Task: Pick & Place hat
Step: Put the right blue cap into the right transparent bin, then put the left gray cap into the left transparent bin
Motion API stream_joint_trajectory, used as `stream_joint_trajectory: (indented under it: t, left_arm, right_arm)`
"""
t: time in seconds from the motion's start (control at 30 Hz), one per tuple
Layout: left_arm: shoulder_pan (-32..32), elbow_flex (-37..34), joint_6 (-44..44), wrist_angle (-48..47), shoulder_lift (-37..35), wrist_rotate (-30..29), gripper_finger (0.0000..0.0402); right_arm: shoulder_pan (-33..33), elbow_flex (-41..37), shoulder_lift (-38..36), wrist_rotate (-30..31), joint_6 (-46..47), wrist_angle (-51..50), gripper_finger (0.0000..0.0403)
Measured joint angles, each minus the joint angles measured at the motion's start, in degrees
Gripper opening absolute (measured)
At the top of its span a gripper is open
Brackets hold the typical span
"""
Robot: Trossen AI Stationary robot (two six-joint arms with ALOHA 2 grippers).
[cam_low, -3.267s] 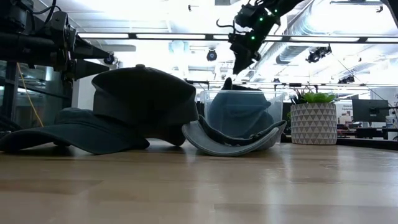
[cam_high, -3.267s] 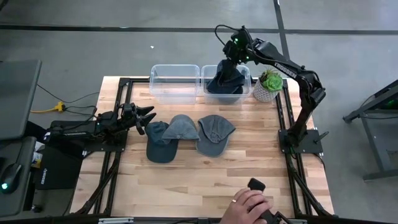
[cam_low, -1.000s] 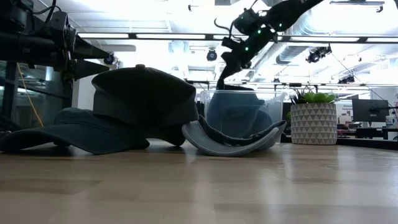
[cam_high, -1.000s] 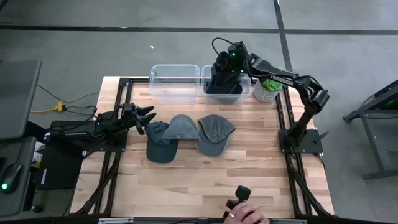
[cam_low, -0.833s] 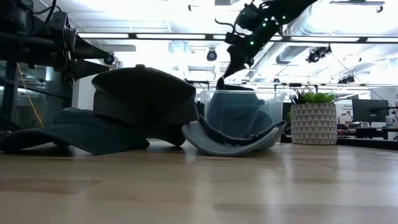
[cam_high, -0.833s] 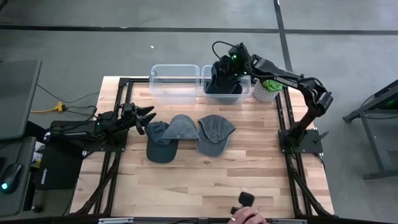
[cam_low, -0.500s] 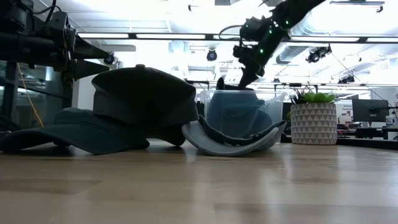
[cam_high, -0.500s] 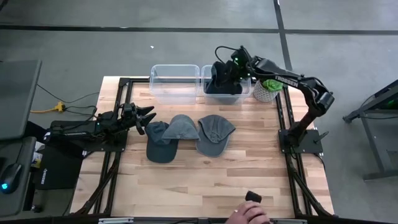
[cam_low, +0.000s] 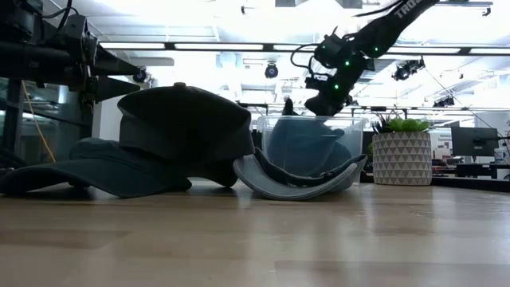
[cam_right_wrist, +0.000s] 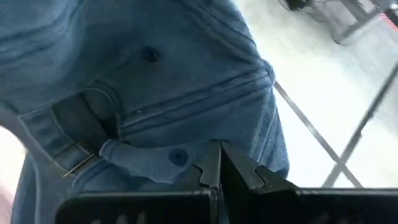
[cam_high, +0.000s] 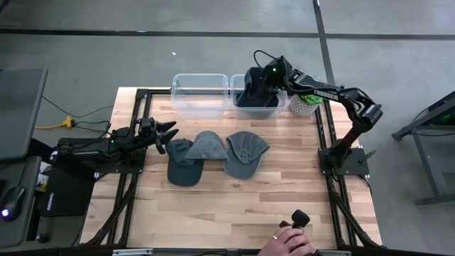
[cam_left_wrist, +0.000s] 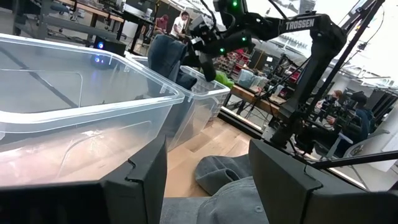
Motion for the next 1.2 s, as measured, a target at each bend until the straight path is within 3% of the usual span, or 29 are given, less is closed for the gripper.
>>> stream_joint_trajectory:
  t: [0.2, 0.6, 0.77, 1.0, 1.07, 1.2]
  left_arm:
    - [-0.02, 0.01, 0.00, 0.02, 0.00, 0.00, 0.0193]
    - [-0.02, 0.00, 0.00, 0.01, 0.00, 0.00, 0.0193]
    - [0.00, -0.01, 0.00, 0.01, 0.01, 0.01, 0.0193]
    - [-0.02, -0.01, 0.00, 0.02, 0.00, 0.00, 0.0193]
    - [0.00, -0.01, 0.00, 0.02, 0.01, 0.02, 0.0193]
    - [0.00, 0.00, 0.00, 0.02, 0.00, 0.00, 0.0193]
  right_arm:
    - [1.27, 0.00, -0.07, -4.42, -0.05, 3.12, 0.0000]
    - [4.79, 4.91, -2.96, -2.54, -2.70, -4.48, 0.0000]
    - [6.71, 5.77, -7.64, -14.05, -3.96, -11.03, 0.0000]
    - [8.44, 5.79, -12.76, -41.42, -5.19, -18.99, 0.0000]
    - [9.33, 5.79, -12.89, -44.30, -4.85, -20.07, 0.0000]
    - [11.91, 5.73, -12.83, -43.23, -5.20, -21.48, 0.0000]
